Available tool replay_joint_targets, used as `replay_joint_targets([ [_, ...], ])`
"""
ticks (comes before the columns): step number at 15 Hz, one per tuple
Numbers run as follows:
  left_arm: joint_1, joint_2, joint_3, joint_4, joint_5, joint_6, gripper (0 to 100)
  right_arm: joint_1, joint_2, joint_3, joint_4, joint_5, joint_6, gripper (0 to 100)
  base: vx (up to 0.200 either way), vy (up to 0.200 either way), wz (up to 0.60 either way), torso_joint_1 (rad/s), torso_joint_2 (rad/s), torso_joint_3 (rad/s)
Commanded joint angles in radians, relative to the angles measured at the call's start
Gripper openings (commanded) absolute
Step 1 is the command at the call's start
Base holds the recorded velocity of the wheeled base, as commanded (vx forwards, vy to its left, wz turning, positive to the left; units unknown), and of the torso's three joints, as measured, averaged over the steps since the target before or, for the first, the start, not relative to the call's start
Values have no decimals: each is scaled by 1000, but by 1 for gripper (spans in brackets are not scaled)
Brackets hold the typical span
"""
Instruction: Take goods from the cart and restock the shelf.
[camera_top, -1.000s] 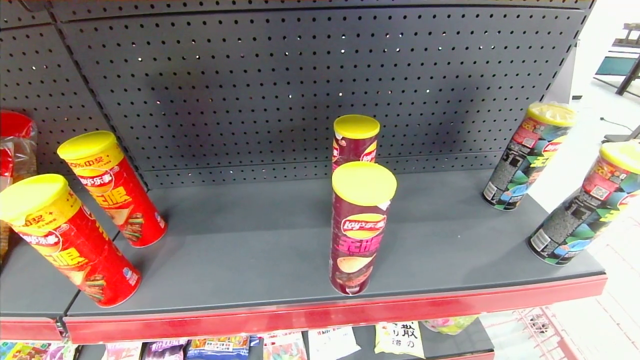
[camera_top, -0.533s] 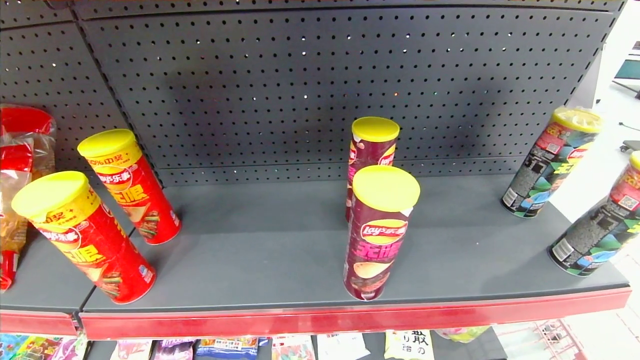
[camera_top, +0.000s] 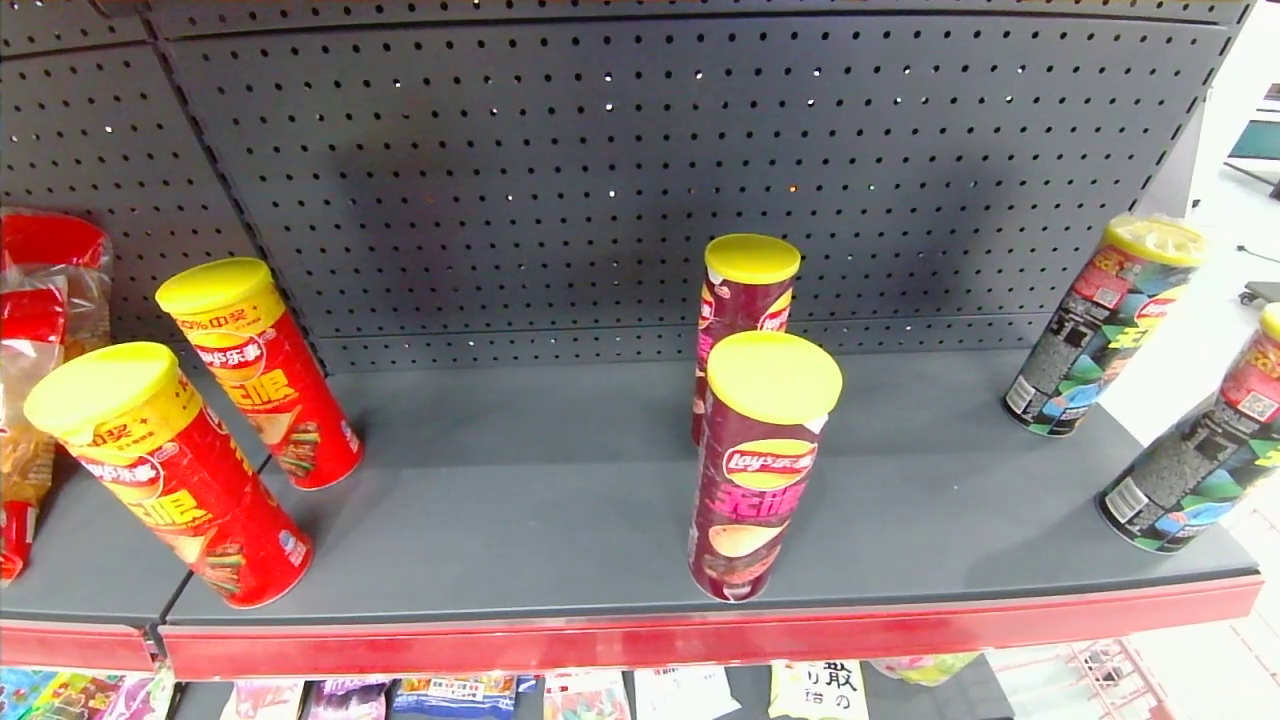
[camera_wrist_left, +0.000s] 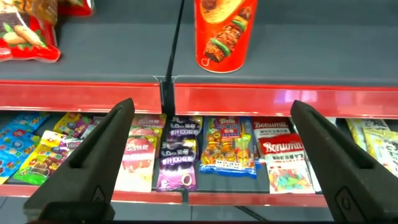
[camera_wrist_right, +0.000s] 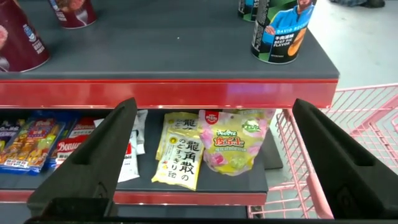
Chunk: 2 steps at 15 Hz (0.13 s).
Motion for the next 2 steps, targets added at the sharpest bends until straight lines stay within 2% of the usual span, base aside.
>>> replay_joint_targets([
  [1, 0, 1, 0, 0, 0, -1, 100, 0, 0, 0, -1, -2, 2, 100, 0, 0, 0, 0, 0, 0],
  [2, 0, 1, 0, 0, 0, -1, 100, 0, 0, 0, 1, -2, 1, 100, 0, 0, 0, 0, 0, 0],
])
